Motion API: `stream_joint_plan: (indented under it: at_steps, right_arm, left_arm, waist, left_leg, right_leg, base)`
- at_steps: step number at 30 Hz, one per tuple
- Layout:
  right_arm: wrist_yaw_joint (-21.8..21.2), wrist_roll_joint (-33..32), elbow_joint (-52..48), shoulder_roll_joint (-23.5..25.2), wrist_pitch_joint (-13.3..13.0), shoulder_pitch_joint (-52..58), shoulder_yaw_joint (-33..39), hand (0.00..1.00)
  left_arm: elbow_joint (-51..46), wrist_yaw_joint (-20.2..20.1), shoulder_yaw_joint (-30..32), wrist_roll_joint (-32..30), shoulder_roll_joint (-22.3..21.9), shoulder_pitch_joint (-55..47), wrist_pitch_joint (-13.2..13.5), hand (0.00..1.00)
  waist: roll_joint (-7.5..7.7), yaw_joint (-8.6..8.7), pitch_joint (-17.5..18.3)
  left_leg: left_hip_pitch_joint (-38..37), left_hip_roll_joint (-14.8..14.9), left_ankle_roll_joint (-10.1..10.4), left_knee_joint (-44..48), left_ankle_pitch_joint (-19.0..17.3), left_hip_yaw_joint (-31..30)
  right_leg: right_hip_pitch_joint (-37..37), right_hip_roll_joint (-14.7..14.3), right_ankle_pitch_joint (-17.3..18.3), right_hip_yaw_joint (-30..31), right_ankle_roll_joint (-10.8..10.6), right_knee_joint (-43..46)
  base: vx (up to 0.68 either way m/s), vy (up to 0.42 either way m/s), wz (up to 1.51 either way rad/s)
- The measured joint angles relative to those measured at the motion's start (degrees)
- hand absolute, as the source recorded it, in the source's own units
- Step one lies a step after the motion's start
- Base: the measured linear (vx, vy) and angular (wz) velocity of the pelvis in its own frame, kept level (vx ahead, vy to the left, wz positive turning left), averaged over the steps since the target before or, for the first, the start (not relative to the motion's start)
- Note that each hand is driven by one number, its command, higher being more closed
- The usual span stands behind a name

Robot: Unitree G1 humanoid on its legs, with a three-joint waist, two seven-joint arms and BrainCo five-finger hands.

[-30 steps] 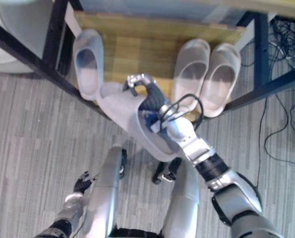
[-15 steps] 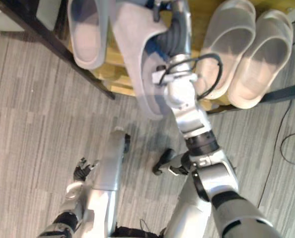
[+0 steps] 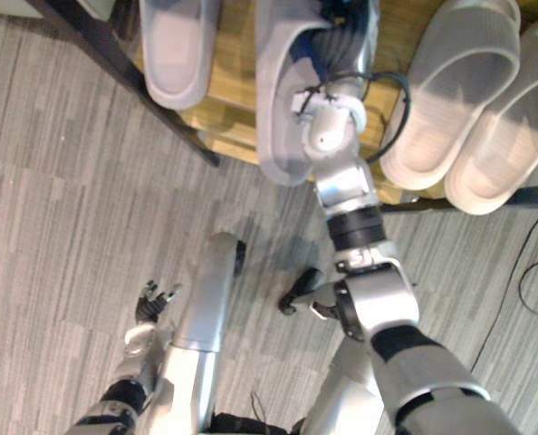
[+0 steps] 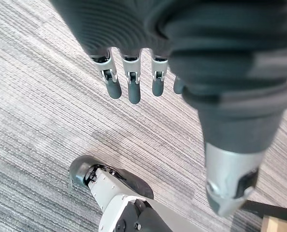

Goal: Organize the slippers on the shoe rack

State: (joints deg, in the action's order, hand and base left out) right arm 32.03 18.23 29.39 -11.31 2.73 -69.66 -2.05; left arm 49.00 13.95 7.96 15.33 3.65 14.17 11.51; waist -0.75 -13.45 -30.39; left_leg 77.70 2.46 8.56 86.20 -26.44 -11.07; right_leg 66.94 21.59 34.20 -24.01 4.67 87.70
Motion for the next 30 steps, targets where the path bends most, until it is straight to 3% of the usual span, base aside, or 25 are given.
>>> stream_joint_plan:
  at_steps: [1, 2, 13, 26, 30]
  right_arm:
    - [0.2, 0.0, 0.6, 0.1, 0.0, -0.4, 0.0, 1.00]
    - [0.8, 0.0, 1.4, 0.1, 0.0, -1.3, 0.2, 0.00]
    - [6.2, -0.8, 3.4, 4.2, 0.1, -2.4, 4.6, 0.00]
    - [6.5, -2.8, 2.4, 4.8, 0.7, -1.6, 6.3, 0.00]
    - [6.1, -2.3, -2.3, 5.2, 1.3, 1.4, 6.2, 0.00]
  left_arm:
    - [0.0, 0.1, 0.0, 0.0, 0.0, 0.1, 0.0, 0.00]
    - [0.1, 0.6, 0.0, 0.1, 0.0, 0.7, 0.0, 0.00]
    - [0.0, 2.0, -0.1, 0.6, -0.8, 3.3, 0.0, 0.00]
    - [0.1, 2.1, 0.4, 0.7, -1.1, 3.4, 0.0, 0.00]
    - [0.0, 2.0, 0.7, 0.7, -1.1, 3.5, 0.0, 0.00]
  waist:
    - [0.03, 0.00, 0.0]
    - [0.08, -0.24, 0.0]
    - [0.82, -1.99, 0.4]
    - [0.82, -2.00, 0.5]
    - [0.85, -1.87, 0.5]
  left_leg:
    - [0.1, 0.0, 0.1, 0.0, 0.0, -0.1]
    - [0.4, -0.1, 0.3, -0.1, 0.1, -0.5]
    - [0.8, -1.6, 1.5, -3.0, 2.4, -1.8]
    - [-0.3, -1.5, 1.7, -4.3, 3.2, -1.7]
    - [-0.9, -1.2, 1.6, -4.6, 3.2, -1.1]
  right_leg:
    - [0.0, 0.0, 0.0, -0.1, 0.1, 0.0]
    - [0.0, 0.0, 0.1, -0.5, 0.1, 0.0]
    - [0.1, 0.9, 0.3, -2.2, 0.1, -1.1]
    - [-0.8, 0.8, 0.2, -2.4, 0.4, -2.0]
    - [-1.0, 0.7, 0.1, -1.9, 0.6, -2.3]
  base:
    - [0.00, -0.018, 0.05]
    - [0.00, -0.016, 0.05]
    - [0.00, -0.016, 0.10]
    - [0.00, 0.003, 0.01]
    - [0.00, 0.019, -0.04]
